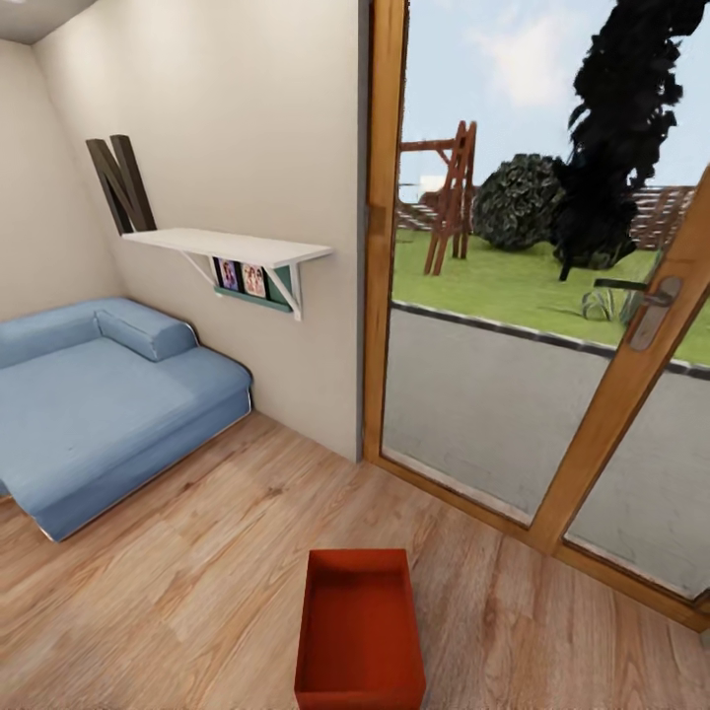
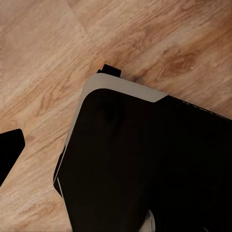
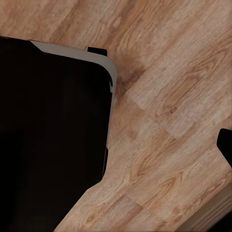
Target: Move the two storage containers from the living room to the garage. In the garage, place one container on the floor and stack the other container on top of it (either order is fine).
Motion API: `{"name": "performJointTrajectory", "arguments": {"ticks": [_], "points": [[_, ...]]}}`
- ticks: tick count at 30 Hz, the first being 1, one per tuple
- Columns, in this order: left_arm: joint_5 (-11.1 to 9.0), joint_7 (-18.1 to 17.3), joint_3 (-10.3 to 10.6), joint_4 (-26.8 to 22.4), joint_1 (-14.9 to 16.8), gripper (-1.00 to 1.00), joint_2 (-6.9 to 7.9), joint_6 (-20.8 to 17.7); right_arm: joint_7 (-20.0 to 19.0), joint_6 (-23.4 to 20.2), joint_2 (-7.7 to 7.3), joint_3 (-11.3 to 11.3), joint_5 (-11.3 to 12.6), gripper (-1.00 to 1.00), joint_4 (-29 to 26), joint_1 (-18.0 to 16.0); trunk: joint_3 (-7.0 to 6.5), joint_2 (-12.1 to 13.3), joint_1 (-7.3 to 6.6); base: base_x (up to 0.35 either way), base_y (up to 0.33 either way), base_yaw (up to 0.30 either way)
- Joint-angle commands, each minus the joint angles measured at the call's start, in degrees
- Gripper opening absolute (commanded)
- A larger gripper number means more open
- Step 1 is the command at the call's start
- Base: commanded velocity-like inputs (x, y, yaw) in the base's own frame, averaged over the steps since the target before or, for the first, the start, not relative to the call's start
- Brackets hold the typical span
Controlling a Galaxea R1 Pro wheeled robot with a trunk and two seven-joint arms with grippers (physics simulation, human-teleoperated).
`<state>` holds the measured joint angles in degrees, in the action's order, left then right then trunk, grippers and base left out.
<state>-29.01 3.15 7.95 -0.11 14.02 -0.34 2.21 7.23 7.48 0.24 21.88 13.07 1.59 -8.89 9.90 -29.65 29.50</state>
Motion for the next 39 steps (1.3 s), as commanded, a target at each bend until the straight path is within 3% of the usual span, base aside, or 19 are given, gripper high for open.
{"name": "performJointTrajectory", "arguments": {"ticks": [1,39], "points": [[-0.4,0.2,0.5,0.0,0.0,1.00,-0.02,0.2,0.0,0.3,0.03,0.5,0.5,1.00,0.2,-0.1,0.19,-0.1,0.02,0.000,0.000,0.000],[-0.4,0.2,0.5,0.0,0.0,1.00,-0.01,0.2,0.1,0.3,0.03,0.4,0.7,1.00,0.2,-0.1,3.70,-0.1,0.02,0.000,0.000,0.000]]}}
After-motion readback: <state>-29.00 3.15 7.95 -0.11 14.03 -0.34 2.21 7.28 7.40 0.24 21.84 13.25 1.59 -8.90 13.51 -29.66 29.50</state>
